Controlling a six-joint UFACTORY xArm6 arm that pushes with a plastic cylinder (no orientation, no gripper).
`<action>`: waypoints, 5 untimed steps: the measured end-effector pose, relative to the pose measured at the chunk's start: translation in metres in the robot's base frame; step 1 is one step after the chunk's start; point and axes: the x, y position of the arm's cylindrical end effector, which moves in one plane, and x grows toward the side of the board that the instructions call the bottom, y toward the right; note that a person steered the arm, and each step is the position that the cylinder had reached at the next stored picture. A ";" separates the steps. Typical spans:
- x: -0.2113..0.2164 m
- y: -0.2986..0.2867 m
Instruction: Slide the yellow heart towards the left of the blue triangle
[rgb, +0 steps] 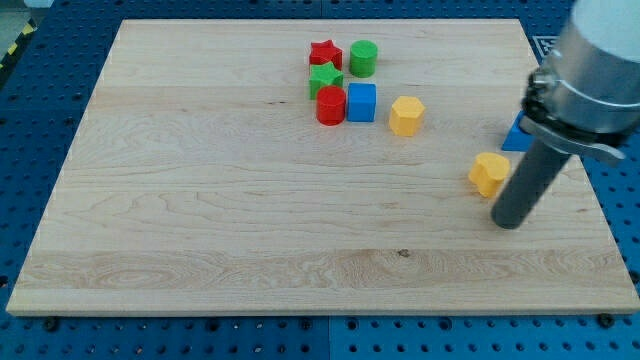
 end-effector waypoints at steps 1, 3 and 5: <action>-0.033 -0.001; -0.061 -0.004; -0.060 -0.047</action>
